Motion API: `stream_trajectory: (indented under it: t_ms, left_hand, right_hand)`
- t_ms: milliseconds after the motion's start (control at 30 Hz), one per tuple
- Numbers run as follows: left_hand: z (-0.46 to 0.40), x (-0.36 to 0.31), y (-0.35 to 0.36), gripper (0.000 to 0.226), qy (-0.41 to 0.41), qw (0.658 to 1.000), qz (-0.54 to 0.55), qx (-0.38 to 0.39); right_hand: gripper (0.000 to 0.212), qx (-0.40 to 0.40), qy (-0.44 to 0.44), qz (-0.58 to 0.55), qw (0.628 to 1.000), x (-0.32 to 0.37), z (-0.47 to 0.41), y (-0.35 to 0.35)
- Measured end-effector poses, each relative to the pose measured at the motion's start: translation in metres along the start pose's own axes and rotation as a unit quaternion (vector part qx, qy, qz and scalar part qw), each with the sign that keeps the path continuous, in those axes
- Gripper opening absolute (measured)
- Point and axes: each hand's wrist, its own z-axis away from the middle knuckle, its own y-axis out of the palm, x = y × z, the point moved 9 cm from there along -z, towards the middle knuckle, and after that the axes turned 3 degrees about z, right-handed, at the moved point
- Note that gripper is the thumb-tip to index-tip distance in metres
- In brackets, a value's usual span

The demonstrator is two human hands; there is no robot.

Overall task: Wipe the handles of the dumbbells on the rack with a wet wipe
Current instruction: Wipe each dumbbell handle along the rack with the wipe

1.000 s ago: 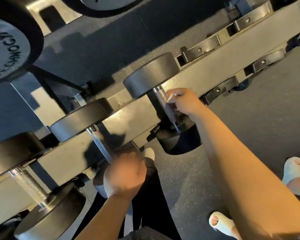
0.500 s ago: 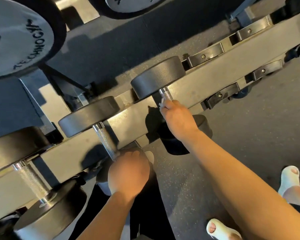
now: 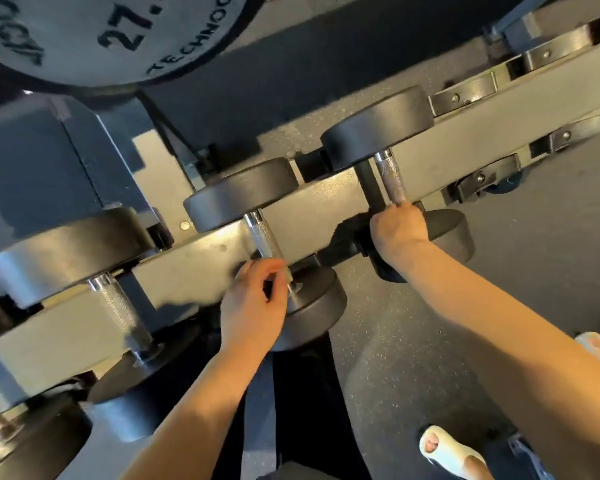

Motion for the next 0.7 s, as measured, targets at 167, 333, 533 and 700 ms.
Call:
stream_trajectory:
  t_ms: [167,333,533,700]
  left_hand:
    - [0.008,0.032,-0.029,0.018,-0.034,0.998,-0.006,0.049]
    - [0.031,0.048,-0.045,0.016,-0.035,0.992,-0.044,0.113]
    - [0.035,0.079,-0.082,0.012,-0.035,0.985,-0.095,0.142]
    - [0.039,0.085,-0.099,0.022,-0.032,0.979,-0.121,0.16]
  right_hand:
    - [0.023,-0.015,-0.019,-0.374,0.927,0.025,0.019,-0.016]
    - [0.02,0.002,-0.138,-0.368,0.919,0.109,0.07,-0.053]
    - [0.031,0.03,-0.066,-0.224,0.972,0.132,0.092,-0.059]
    - [0.029,0.118,-0.083,-0.211,0.967,0.156,0.093,-0.063]
